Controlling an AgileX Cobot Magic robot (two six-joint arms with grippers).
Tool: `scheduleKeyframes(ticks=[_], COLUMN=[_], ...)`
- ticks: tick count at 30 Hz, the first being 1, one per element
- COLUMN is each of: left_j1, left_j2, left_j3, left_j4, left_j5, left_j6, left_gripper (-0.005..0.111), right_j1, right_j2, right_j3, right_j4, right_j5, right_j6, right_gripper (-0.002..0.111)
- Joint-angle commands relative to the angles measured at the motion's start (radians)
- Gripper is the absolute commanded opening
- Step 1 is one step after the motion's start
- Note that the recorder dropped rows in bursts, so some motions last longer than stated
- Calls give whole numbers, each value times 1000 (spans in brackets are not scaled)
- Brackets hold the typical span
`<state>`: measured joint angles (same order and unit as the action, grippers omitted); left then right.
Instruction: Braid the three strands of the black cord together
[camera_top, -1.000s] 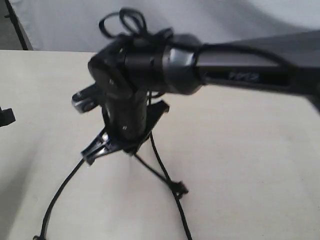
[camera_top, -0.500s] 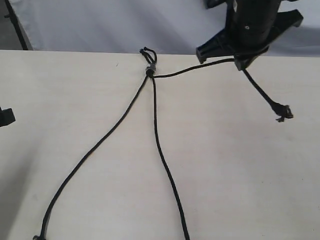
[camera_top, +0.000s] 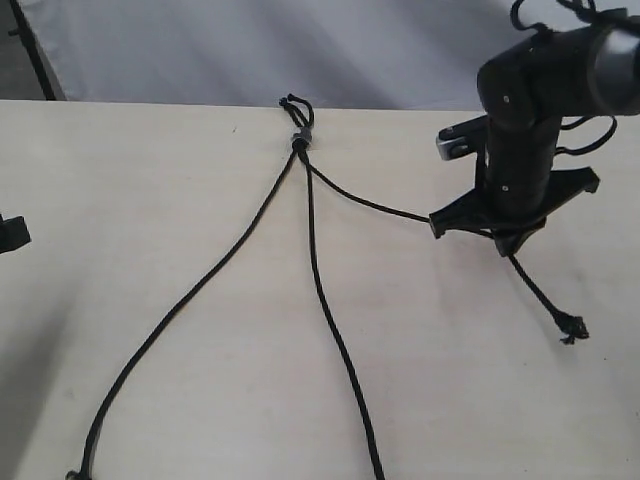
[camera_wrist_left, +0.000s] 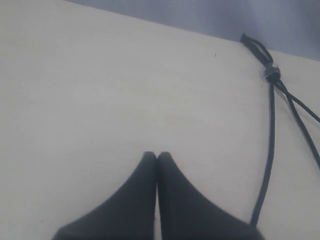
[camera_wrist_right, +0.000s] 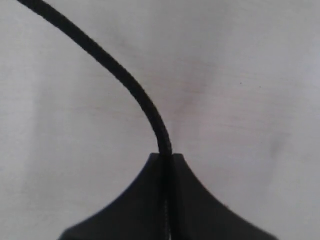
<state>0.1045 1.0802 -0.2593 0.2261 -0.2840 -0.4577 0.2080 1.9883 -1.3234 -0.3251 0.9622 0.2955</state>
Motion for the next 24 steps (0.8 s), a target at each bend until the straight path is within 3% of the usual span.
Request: scheduleKeyframes(ticks=[1,12,13,14,17,18,19,21,24], left_j1=[2,2,2,2,-8,-25,-62,-158,-320], left_j2=[2,2,2,2,2,2,2,2,18], left_j3=[-5,-5,-5,-5,-5,-7,-12,-38,-110], left_j4=[4,4,4,4,16,34,92,264,457], left_j5=[-5,-5,-5,-5,-5,-5,-5,1,33], left_j6=[-7,-15,-15,-18,-22,-38,-73,-229,-431], left_gripper=[0,0,0,0,0,0,0,1,13], right_j1=[-8,-8,-8,-6,-6,-6,-6,-6,-8], right_j2=[54,113,113,113,113,110,93,5,-180], right_j3=[5,5,5,5,-5,-24,-43,-58,-58], right_j4=[15,14,12,14,30,35,37,37,-42], right_j5=[-19,-11,-8,-3,28,83,130,179,176], right_j6=[6,6,6,7,18,-27,-50,-92,-117], right_gripper=[0,1,6,17,67,71,69,54,14])
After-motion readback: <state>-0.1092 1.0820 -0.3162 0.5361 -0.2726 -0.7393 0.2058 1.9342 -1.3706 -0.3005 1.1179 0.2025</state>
